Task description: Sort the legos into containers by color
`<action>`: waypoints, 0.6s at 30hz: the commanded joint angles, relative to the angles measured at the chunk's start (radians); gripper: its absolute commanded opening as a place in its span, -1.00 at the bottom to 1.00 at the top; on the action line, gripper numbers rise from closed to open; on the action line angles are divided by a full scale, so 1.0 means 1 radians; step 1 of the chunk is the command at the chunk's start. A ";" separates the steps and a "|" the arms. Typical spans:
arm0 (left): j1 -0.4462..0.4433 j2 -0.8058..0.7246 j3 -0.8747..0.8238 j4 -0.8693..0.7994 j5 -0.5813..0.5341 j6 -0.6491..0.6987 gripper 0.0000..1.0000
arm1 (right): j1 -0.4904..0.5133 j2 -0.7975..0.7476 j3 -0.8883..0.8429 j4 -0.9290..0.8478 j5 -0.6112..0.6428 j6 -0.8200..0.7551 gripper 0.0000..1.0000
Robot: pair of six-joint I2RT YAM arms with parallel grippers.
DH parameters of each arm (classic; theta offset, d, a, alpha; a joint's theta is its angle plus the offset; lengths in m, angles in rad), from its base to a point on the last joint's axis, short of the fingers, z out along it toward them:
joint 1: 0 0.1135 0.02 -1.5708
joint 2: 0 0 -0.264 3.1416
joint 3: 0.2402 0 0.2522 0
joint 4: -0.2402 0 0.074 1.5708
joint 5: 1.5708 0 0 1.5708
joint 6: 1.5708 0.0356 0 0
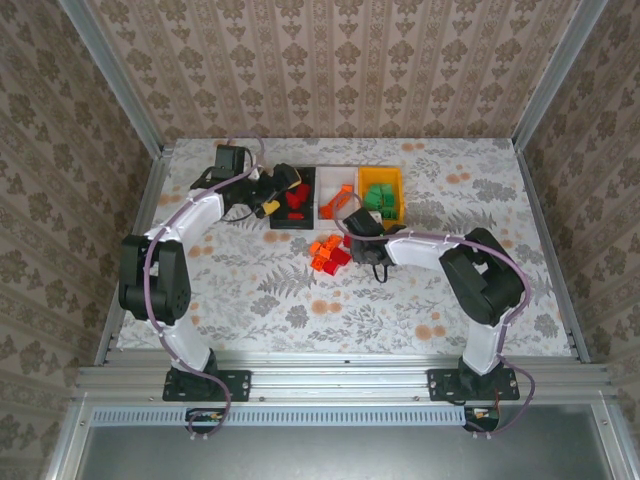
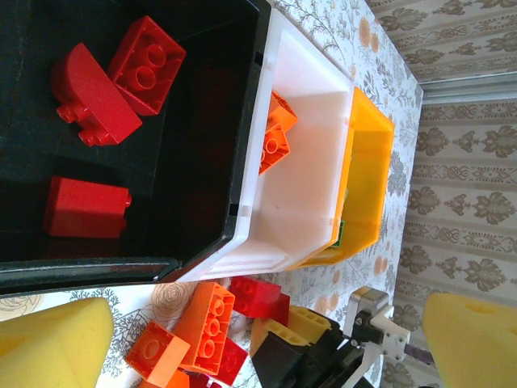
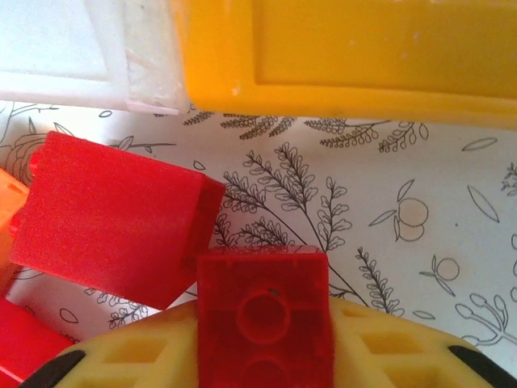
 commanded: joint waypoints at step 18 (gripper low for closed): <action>0.182 -0.024 -0.014 0.004 -0.012 -0.008 1.00 | 0.119 0.212 0.622 -0.186 -0.026 -0.198 -0.39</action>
